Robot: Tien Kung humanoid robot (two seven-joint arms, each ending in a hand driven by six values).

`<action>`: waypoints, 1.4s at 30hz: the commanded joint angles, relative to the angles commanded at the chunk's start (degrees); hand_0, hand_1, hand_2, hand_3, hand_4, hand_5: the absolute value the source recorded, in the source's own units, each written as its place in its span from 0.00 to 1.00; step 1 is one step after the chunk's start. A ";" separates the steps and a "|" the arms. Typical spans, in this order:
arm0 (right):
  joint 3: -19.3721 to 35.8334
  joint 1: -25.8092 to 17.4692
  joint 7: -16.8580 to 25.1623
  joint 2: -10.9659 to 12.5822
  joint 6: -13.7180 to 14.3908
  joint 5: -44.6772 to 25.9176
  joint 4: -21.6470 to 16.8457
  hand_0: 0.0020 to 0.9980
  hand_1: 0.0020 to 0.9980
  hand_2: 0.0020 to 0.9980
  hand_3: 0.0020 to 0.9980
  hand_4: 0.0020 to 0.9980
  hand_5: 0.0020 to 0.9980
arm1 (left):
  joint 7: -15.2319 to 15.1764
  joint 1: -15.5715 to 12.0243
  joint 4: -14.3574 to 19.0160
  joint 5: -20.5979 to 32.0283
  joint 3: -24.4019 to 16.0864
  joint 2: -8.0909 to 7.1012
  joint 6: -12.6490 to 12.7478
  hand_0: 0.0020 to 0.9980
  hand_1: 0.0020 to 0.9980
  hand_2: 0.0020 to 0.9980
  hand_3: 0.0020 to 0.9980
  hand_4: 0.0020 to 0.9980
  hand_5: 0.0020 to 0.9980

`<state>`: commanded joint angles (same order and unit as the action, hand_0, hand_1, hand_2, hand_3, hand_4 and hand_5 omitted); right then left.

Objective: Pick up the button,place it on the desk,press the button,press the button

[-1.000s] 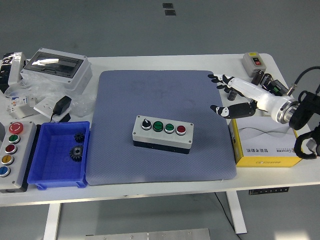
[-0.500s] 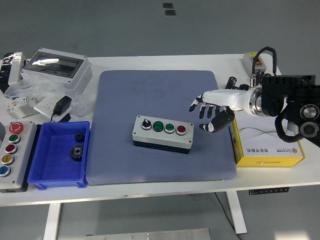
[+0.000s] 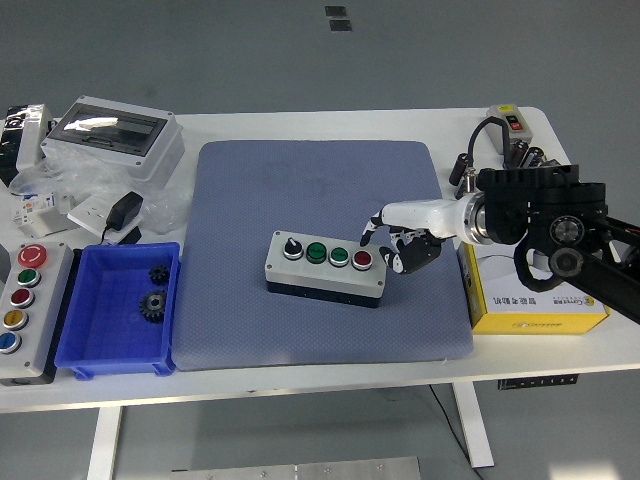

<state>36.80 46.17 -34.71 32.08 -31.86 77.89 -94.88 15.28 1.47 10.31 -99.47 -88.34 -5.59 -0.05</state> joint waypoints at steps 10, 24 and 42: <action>-2.47 -0.68 0.26 -1.17 0.90 0.47 2.68 0.00 0.09 0.23 0.80 0.18 0.14 | -0.16 0.09 0.00 0.22 0.20 -0.04 0.03 0.61 0.60 0.53 0.59 0.59 0.23; 9.32 -6.14 10.86 0.68 4.99 -7.06 -2.65 0.00 0.09 0.22 0.79 0.18 0.14 | -0.32 0.05 0.00 0.86 1.03 0.16 -0.05 0.61 0.60 0.53 0.59 0.60 0.23; 33.02 -33.65 42.76 -19.07 40.69 4.39 17.18 0.27 0.37 0.52 0.74 0.51 0.27 | -0.76 -0.38 0.00 0.68 0.56 1.09 0.27 0.61 0.60 0.53 0.59 0.60 0.24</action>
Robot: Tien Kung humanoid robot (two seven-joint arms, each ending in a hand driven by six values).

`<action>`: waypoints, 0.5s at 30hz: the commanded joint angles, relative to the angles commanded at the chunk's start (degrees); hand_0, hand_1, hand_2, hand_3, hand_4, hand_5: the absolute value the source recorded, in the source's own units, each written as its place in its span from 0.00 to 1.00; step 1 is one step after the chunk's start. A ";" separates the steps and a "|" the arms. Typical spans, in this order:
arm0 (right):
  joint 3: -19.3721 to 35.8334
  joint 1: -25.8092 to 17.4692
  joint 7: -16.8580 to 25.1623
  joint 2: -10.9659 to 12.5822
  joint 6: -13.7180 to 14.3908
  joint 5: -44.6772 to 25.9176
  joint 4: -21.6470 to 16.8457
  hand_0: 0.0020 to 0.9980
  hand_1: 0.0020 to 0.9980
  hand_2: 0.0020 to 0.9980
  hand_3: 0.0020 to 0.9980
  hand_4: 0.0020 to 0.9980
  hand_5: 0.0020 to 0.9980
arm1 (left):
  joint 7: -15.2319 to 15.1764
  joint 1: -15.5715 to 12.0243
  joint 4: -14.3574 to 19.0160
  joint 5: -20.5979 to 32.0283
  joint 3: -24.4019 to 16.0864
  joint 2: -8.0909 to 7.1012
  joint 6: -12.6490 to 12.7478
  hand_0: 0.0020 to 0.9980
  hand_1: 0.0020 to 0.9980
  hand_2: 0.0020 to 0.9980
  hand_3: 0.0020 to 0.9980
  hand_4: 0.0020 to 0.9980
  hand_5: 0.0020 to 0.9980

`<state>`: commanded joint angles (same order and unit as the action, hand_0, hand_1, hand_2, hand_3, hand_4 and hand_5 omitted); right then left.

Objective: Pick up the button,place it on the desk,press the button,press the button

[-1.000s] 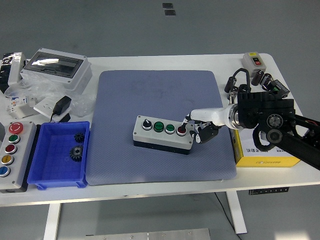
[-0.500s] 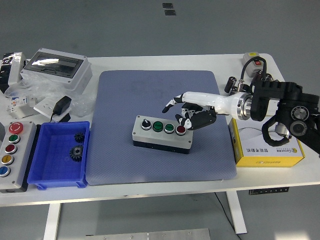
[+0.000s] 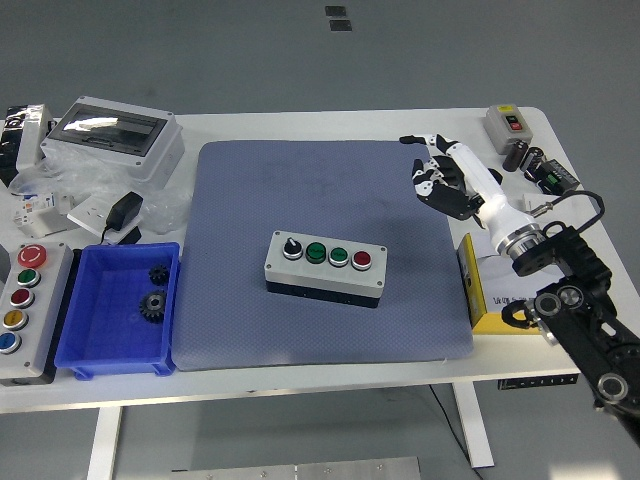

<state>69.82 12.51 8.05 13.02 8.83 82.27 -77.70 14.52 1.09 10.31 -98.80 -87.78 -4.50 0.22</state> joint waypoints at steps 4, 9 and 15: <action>1.29 -2.68 6.44 -0.99 7.20 -5.03 3.37 0.61 0.66 0.68 0.76 0.72 0.45 | -0.06 0.20 0.00 -0.09 0.18 0.11 -0.07 0.61 0.60 0.53 0.59 0.60 0.24; 2.50 -3.55 10.65 -1.26 11.41 -9.27 3.75 0.82 0.88 0.91 0.97 0.89 0.68 | 0.38 0.25 0.00 -1.35 0.10 0.37 -0.22 0.61 0.60 0.53 0.59 0.60 0.24; 2.35 -3.57 11.75 -0.73 11.74 -12.88 4.31 0.94 0.97 1.00 1.00 0.99 0.88 | 0.46 0.57 0.00 -1.09 0.16 0.35 -0.19 0.61 0.60 0.53 0.59 0.60 0.24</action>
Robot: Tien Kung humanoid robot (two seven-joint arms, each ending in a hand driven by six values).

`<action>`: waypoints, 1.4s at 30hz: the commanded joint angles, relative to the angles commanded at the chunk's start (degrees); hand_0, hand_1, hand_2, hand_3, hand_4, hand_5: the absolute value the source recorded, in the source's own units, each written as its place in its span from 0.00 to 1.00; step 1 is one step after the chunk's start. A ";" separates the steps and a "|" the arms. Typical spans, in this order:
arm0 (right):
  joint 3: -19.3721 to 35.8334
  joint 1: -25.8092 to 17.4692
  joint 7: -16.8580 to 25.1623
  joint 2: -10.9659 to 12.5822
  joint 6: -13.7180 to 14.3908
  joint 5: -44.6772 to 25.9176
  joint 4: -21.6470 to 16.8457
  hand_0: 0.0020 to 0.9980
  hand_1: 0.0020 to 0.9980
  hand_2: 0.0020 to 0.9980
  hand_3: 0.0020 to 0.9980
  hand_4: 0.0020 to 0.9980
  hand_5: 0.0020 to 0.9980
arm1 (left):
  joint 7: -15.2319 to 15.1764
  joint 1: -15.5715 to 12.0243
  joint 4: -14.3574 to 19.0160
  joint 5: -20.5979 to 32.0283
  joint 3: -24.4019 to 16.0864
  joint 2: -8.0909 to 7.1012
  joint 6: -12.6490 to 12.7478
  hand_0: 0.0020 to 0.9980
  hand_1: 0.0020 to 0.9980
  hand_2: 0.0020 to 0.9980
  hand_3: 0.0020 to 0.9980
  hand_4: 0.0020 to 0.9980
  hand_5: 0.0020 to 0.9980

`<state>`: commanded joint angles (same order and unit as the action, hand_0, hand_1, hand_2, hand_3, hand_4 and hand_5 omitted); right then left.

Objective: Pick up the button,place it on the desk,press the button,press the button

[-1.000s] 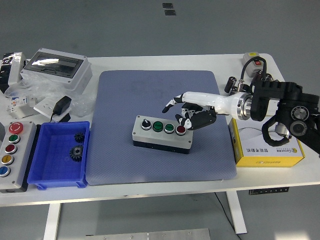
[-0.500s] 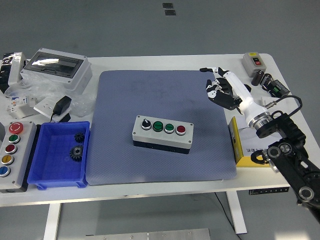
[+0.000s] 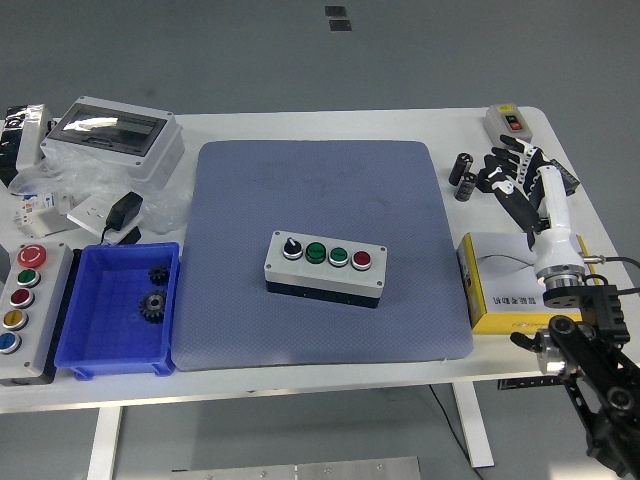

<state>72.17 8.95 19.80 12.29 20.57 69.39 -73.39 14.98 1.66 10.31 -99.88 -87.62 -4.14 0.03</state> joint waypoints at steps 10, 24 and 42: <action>-1.38 -0.17 0.31 0.67 0.13 -1.16 -0.51 1.00 1.00 1.00 1.00 1.00 1.00 | -0.84 0.95 0.00 0.39 0.19 -0.99 -0.11 0.61 0.60 0.53 0.59 0.61 0.25; -0.95 -1.65 -0.27 0.45 0.41 -0.14 -1.70 1.00 1.00 1.00 1.00 1.00 1.00 | -1.24 0.79 0.00 1.84 0.03 -1.21 0.15 0.61 0.60 0.53 0.59 0.62 0.24; -0.82 -2.08 -1.08 0.37 2.57 3.83 -2.99 1.00 1.00 1.00 1.00 1.00 1.00 | -1.30 0.77 0.00 3.34 0.65 -1.19 0.28 0.61 0.60 0.54 0.60 0.62 0.24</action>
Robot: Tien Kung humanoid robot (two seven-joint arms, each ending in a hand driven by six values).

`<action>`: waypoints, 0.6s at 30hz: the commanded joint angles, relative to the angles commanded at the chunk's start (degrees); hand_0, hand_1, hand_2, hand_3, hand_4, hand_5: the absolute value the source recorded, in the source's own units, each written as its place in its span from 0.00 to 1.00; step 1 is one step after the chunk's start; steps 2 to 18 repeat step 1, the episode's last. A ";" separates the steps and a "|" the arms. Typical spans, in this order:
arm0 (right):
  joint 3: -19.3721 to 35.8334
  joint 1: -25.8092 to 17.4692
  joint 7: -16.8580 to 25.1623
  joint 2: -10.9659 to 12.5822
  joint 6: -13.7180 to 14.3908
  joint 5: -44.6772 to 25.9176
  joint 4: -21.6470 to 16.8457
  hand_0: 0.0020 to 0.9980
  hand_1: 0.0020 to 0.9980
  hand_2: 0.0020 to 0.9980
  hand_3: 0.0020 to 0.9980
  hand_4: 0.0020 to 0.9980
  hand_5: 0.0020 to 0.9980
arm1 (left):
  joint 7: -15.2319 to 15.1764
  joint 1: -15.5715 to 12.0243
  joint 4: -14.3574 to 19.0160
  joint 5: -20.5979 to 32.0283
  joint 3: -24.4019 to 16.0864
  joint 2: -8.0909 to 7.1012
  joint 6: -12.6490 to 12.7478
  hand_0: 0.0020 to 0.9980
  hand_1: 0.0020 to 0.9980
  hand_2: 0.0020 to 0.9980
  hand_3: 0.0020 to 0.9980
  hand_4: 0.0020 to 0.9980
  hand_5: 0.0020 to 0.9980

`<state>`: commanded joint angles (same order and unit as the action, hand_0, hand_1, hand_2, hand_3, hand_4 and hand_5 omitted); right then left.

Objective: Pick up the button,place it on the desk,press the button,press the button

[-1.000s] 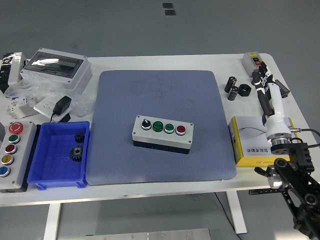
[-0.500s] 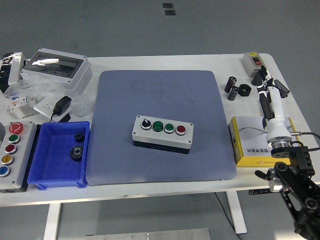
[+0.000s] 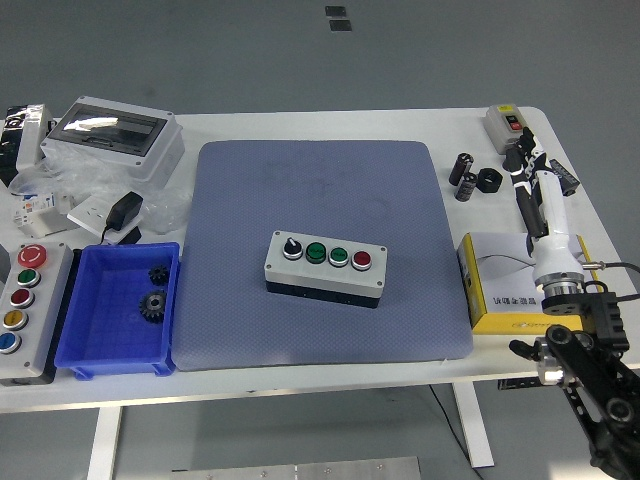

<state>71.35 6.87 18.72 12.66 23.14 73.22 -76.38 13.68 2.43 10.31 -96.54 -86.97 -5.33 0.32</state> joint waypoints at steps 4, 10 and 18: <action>0.02 -0.03 -0.04 0.00 0.10 0.14 -0.03 1.00 1.00 1.00 1.00 1.00 1.00 | 0.00 0.01 0.00 0.06 0.02 0.00 0.00 0.61 0.60 0.54 0.60 0.62 0.24; 0.02 -0.03 -0.04 0.00 0.10 0.14 -0.03 1.00 1.00 1.00 1.00 1.00 1.00 | 0.00 0.01 0.00 0.06 0.02 0.00 0.00 0.61 0.60 0.54 0.60 0.62 0.24; 0.02 -0.03 -0.04 0.00 0.10 0.14 -0.03 1.00 1.00 1.00 1.00 1.00 1.00 | 0.00 0.01 0.00 0.06 0.02 0.00 0.00 0.61 0.60 0.54 0.60 0.62 0.24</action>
